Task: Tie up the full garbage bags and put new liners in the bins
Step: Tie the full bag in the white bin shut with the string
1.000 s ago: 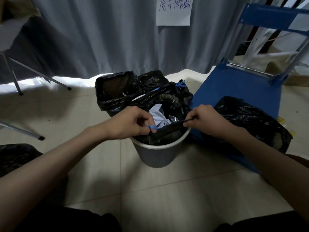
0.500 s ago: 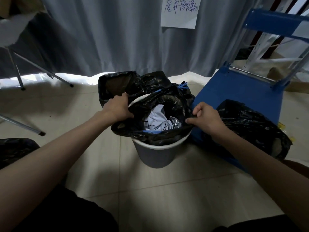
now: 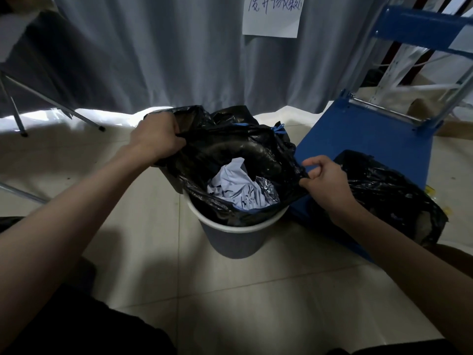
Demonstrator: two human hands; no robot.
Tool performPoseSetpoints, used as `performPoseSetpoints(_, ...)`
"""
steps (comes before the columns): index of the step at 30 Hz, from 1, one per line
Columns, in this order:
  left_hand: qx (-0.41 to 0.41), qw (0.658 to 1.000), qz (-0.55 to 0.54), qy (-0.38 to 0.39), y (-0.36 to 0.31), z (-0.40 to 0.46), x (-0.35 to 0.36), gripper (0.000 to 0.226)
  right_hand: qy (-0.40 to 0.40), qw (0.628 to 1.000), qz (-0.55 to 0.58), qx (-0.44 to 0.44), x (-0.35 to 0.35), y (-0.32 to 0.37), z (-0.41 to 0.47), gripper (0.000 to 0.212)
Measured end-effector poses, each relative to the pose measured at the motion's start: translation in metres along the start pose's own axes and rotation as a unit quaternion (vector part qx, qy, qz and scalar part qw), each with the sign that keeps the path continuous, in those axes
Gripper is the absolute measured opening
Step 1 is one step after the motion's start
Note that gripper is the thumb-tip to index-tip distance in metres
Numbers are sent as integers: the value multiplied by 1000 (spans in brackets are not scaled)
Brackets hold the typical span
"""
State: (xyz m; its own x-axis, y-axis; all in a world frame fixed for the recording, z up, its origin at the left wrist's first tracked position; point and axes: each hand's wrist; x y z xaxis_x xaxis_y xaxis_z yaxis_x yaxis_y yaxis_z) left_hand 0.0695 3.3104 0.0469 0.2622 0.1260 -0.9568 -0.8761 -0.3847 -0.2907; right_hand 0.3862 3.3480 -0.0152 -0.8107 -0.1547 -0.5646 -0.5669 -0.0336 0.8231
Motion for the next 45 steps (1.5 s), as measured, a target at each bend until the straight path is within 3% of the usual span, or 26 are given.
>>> performPoseSetpoints(4,4,999,-51,-8,-12,8,-5,20,-15,999,31,7,-2,5,5,31)
performPoseSetpoints(6,8,999,-45,2,-12,13,-4,12,10,999,35,30,-2,4,8,26)
performPoseSetpoints(10,28,997,8,67,-6,19,4,36,15,997,27,74,0,-1,12,9)
performPoseSetpoints(14,26,996,-35,81,-2,20,6,52,10,996,57,65,-5,0,13,15)
performPoseSetpoints(18,29,985,-154,74,-6,13,-1,30,36,991,80,98,-5,-2,12,27)
performPoseSetpoints(20,26,972,-219,75,-5,11,-5,20,29,991,84,95,-6,-3,10,20)
performPoseSetpoints(24,18,962,-273,17,-5,13,-7,21,-18,992,99,73,-11,-1,10,14)
performPoseSetpoints(28,35,978,-197,-61,-10,16,-3,17,-9,991,109,82,-8,-5,10,15)
performPoseSetpoints(34,104,987,-52,-107,-38,11,4,48,40,992,86,77,-4,-4,11,18)
performPoseSetpoints(38,171,982,-32,-68,-69,6,19,44,70,993,47,88,0,-2,15,33)
performPoseSetpoints(42,176,984,-31,-18,-88,12,36,35,54,997,-8,62,6,9,19,39)
performPoseSetpoints(45,185,983,-9,-13,-99,21,46,47,31,998,-36,43,11,22,28,42)
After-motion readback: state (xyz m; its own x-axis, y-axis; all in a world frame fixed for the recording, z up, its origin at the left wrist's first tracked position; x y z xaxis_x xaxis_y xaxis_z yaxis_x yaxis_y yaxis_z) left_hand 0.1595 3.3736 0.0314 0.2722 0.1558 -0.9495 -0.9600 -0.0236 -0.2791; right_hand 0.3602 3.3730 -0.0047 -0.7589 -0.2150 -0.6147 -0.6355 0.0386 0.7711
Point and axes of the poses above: each hand's wrist, its own z-axis towards the middle knuckle, its own x-axis out of the palm, y = z × x, and after that the axes turned 4 degrees about y, right-handed
